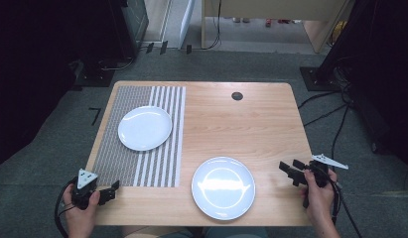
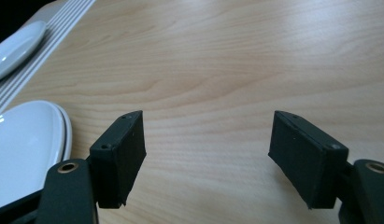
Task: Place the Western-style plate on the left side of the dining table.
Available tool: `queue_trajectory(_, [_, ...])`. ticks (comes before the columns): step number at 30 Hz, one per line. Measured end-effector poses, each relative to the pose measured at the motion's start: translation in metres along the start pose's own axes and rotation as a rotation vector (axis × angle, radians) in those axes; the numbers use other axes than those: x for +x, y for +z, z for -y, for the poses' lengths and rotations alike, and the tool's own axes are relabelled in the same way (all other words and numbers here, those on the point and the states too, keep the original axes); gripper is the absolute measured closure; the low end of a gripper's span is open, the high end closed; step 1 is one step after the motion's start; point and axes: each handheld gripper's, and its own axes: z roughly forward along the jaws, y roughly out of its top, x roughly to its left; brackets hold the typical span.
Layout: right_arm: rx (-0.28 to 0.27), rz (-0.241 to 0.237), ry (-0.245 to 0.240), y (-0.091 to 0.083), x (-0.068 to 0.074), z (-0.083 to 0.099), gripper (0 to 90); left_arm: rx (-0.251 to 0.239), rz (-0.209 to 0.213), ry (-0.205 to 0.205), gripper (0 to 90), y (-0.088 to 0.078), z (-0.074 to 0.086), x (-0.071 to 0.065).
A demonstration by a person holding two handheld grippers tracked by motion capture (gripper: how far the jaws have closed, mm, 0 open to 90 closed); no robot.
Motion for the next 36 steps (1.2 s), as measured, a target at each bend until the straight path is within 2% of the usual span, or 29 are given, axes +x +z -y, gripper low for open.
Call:
queue_trajectory(7, [0.014,0.055,-0.028,-0.017,-0.01,0.014,25.7,0.0,0.0,0.0,13.7,0.0,0.0,0.0])
queue_trajectory(18, [0.025,0.17,-0.067,-0.036,-0.018,0.028,21.2,0.0,0.0,0.002,13.7,0.0,0.0,0.0])
queue_trajectory(27, [0.053,0.274,-0.168,-0.034,-0.005,0.039,16.8,-0.001,0.002,0.0,13.7,0.0,0.0,0.0])
queue_trajectory(30, [0.07,0.324,-0.23,-0.029,0.002,0.042,14.6,-0.001,0.003,-0.001,13.7,0.0,0.0,0.0])
queue_trajectory(36, [0.075,0.329,-0.232,-0.027,0.004,0.042,14.2,-0.002,0.004,0.001,13.8,0.0,0.0,0.001])
